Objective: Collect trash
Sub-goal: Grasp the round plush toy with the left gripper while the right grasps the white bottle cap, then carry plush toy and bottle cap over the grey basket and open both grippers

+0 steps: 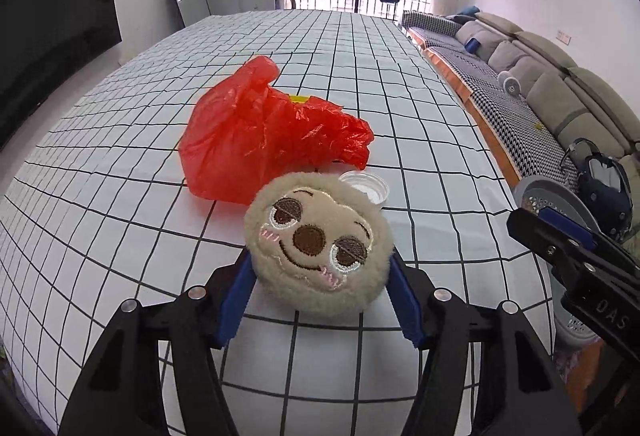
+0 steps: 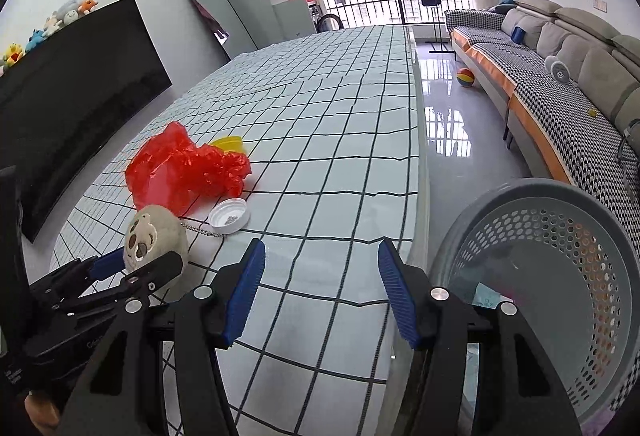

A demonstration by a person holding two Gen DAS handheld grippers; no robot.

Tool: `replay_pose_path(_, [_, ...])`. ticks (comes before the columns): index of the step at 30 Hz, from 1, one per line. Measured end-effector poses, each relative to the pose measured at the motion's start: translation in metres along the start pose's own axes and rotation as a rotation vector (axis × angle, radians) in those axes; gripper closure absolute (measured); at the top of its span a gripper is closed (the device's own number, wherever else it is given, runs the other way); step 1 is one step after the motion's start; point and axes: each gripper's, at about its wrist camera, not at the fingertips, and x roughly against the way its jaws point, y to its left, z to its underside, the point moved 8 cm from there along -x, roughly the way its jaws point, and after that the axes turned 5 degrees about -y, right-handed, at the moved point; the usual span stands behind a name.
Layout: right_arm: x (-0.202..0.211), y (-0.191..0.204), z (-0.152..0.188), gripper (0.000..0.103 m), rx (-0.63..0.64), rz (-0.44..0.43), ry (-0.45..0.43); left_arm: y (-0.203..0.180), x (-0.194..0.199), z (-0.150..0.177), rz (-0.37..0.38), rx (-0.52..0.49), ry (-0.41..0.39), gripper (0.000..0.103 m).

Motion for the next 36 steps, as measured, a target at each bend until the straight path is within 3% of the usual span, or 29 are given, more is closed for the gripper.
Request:
replay_pose_path(16, [-0.055,0.07,-0.003,0.046,0.135,-0.027,0.107,0.071,0.031,0.002,-0.072,0.077,-0.078,0.043])
replay_pose_path(20, [-0.074,0.078,-0.003,0.047,0.17,0.006,0.138,0.086,0.033,0.0,-0.085,0.1,-0.092,0.043])
replay_pose_path(33, [-0.111,0.089,-0.005,0.048,0.218,0.044,0.206,0.095,0.025,0.004,-0.074,0.13,-0.078,0.043])
replay_pose_path(36, [-0.113,0.091,-0.006,0.055,0.226,0.052,0.205,0.096,0.025,0.005,-0.07,0.132,-0.075,0.043])
